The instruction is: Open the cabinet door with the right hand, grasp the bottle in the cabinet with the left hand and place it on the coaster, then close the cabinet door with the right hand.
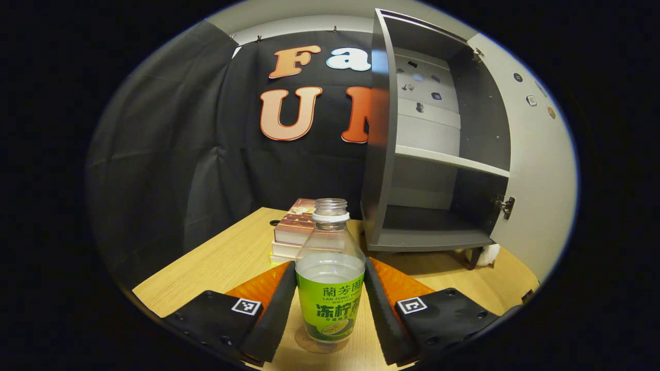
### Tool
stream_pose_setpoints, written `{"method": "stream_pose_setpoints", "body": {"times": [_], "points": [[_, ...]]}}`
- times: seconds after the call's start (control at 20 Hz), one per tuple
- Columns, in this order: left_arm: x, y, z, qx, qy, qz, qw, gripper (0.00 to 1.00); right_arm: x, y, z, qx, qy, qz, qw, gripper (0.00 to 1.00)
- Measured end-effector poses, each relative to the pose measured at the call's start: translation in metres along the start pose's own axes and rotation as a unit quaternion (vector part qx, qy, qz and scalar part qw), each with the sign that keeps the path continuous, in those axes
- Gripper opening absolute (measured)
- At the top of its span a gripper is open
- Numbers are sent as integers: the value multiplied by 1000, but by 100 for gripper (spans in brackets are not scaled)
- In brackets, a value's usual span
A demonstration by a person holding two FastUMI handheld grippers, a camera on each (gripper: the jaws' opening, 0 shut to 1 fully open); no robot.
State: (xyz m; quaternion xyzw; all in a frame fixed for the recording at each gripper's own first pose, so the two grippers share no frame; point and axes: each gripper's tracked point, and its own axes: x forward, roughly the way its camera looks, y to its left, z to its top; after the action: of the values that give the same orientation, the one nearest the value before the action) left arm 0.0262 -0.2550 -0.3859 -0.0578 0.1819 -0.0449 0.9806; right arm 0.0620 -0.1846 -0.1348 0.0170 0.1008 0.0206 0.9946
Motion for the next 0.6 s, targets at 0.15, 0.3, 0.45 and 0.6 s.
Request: {"method": "stream_pose_setpoints", "body": {"times": [0.15,0.3,0.45,0.6], "points": [[5,3,-14,20,6,3,1000,81,-1,-1,3,-2,-1,-3,1000,90],[6,3,-24,27,11,10,1000,81,-2,-1,0,-5,2,-5,1000,89],[6,1,-35,26,16,8,1000,81,0,1,-4,-9,9,-5,1000,89],[5,-1,-37,35,8,9,999,82,-1,1,-5,-10,10,-4,1000,89]]}}
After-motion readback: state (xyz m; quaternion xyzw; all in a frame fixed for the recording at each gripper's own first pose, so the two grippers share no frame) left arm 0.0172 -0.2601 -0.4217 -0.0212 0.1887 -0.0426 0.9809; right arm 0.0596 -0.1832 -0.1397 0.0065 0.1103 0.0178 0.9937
